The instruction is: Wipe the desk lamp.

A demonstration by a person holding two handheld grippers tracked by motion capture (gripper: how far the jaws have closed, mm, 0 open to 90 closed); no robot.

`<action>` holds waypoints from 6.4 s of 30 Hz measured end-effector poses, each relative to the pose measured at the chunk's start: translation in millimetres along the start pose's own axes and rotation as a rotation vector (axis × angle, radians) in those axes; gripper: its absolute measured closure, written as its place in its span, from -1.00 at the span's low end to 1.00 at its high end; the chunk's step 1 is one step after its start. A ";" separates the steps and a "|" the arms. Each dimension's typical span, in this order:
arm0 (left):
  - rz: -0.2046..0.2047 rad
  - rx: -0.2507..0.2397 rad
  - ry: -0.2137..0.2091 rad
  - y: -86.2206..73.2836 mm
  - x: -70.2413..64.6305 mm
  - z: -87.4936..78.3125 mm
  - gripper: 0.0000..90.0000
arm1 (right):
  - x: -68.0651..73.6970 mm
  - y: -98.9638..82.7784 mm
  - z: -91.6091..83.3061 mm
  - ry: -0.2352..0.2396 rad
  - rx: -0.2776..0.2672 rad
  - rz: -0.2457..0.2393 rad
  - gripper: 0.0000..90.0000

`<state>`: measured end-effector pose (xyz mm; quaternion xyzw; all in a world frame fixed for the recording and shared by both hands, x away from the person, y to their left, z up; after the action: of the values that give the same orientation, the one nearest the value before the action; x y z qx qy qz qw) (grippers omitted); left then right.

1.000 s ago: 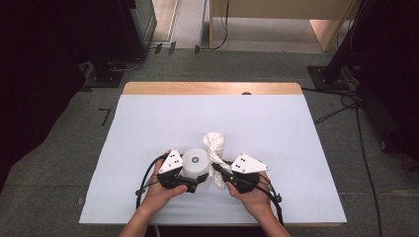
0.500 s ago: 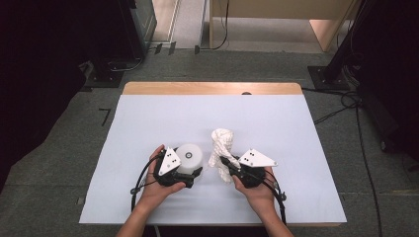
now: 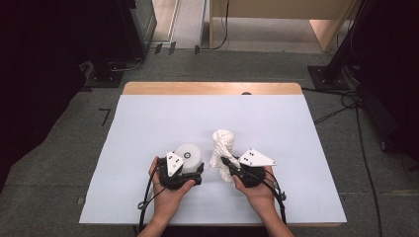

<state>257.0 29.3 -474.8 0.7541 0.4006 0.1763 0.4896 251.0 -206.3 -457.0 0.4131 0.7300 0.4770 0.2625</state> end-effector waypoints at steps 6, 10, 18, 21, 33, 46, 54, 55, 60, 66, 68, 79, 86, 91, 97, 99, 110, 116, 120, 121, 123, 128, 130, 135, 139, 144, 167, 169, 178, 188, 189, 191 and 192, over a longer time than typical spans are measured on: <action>-0.046 -0.039 -0.114 4.7 17.4 -7.5 -0.82 | 2.6 -9.6 9.8 -0.014 0.059 -0.026 0.77; -0.078 -0.127 -0.243 15.2 29.9 -21.3 -0.82 | 15.7 -10.3 13.2 0.017 0.071 -0.038 0.76; -0.112 -0.143 -0.250 17.7 38.7 -25.5 -0.81 | 52.0 -4.6 9.7 0.127 0.049 -0.117 0.76; -0.107 -0.138 -0.239 17.9 37.9 -24.8 -0.81 | 60.0 -2.5 8.1 0.161 0.056 -0.124 0.77; -0.060 -0.121 -0.326 16.6 29.9 -20.7 -0.81 | 47.7 0.3 7.3 0.168 0.073 -0.065 0.79; 0.143 0.007 -0.384 10.5 4.2 -7.4 -0.81 | 24.6 6.4 -1.7 0.076 -0.011 -0.040 0.79; 0.155 0.072 -0.369 6.6 1.1 0.2 -0.81 | 27.3 16.1 -15.3 0.051 -0.108 -0.091 0.78; 0.155 0.073 -0.368 6.7 1.2 0.3 -0.81 | 28.2 16.9 -16.5 0.053 -0.120 -0.104 0.78; 0.149 0.066 -0.363 6.7 3.7 0.7 -0.81 | 27.4 15.8 -14.2 0.052 -0.114 -0.113 0.77; 0.174 0.052 -0.273 6.7 15.2 -0.3 -0.81 | 16.0 5.6 -4.7 0.008 -0.058 -0.072 0.74; 0.164 0.045 -0.247 6.8 23.2 -1.6 -0.81 | 13.2 4.1 -2.8 0.019 -0.042 -0.048 0.71; 0.111 0.020 -0.125 4.2 42.3 -7.1 -0.89 | -5.3 -10.6 10.8 -0.023 0.073 0.019 0.76; 0.033 -0.003 0.001 -4.0 28.2 -11.4 -0.92 | -20.2 -16.6 12.9 -0.059 0.097 0.066 0.76; 0.017 -0.007 0.114 -5.8 13.6 -5.2 -0.88 | -22.2 -18.0 13.8 -0.063 0.100 0.069 0.75; 0.014 0.009 0.097 -4.7 17.1 -2.5 -0.81 | -17.7 -18.6 15.3 -0.039 0.096 0.056 0.75; -0.009 0.006 0.050 -3.0 21.5 -4.3 -0.81 | -15.6 -18.3 15.3 -0.031 0.096 0.048 0.75; -0.107 -0.069 -0.297 9.9 27.7 -10.0 -0.81 | 28.9 -12.8 18.1 0.030 0.081 -0.063 0.76; -0.174 -0.052 -0.307 5.0 38.8 -4.9 -0.81 | 46.4 -11.1 17.7 0.102 0.116 -0.078 0.79; -0.192 -0.049 -0.316 3.4 45.1 -3.7 -0.81 | 51.7 -8.5 17.0 0.159 0.144 -0.076 0.79; -0.192 -0.045 -0.325 3.2 45.4 -3.2 -0.81 | 52.5 -8.4 17.3 0.161 0.146 -0.086 0.79; -0.182 -0.030 -0.338 2.1 45.1 -1.7 -0.81 | 52.7 -8.9 18.5 0.159 0.155 -0.081 0.79; -0.131 -0.012 -0.386 1.2 40.0 0.7 -0.81 | 40.7 -11.7 20.3 0.121 0.153 -0.064 0.79; -0.113 -0.006 -0.399 0.8 36.8 1.5 -0.81 | 36.9 -11.6 19.9 0.104 0.149 -0.058 0.79; -0.008 0.033 -0.408 2.2 23.5 3.5 -0.81 | 31.3 -9.3 16.5 0.071 0.121 -0.051 0.79; 0.030 0.053 -0.402 3.1 17.0 4.2 -0.81 | 28.9 -3.9 9.2 0.061 0.061 -0.042 0.79; 0.059 0.071 -0.398 4.2 13.0 4.7 -0.81 | 29.6 5.4 -0.2 0.053 -0.005 -0.057 0.79; 0.063 0.066 -0.395 4.0 13.5 5.0 -0.81 | 22.3 -9.7 15.3 0.054 0.078 -0.026 0.77; 0.068 0.058 -0.362 3.9 14.7 4.3 -0.81 | 21.5 -14.1 19.5 0.076 0.110 -0.005 0.77; 0.011 0.004 -0.291 7.4 32.9 -2.6 -0.81 | 17.1 -13.2 23.0 0.169 0.151 0.046 0.74; 0.072 0.028 -0.172 2.3 41.1 -0.8 -0.81 | -35.9 -24.6 21.3 -0.009 0.224 0.187 0.58; 0.090 0.030 -0.152 1.7 40.2 -0.4 -0.81 | -38.8 -25.4 21.6 -0.017 0.228 0.182 0.56; 0.107 0.033 -0.132 0.9 39.5 -0.2 -0.81 | -42.2 -26.6 21.5 -0.022 0.239 0.176 0.47; 0.105 0.032 -0.132 0.8 39.8 -0.6 -0.81 | -43.1 -27.0 21.8 -0.021 0.245 0.164 0.42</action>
<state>281.5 60.4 -478.9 0.7918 0.3300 0.1453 0.4930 280.9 -238.2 -491.1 0.5052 0.7438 0.3999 0.1782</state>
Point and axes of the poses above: each handheld gripper's, and its own axes: z roughly forward along the jaws, y roughly out of its top, x roughly to its left, the point moved 1 cm from there along z, roughly forward along the jaws, and after that the axes turned 9 degrees about -y, right-handed, at the moved point
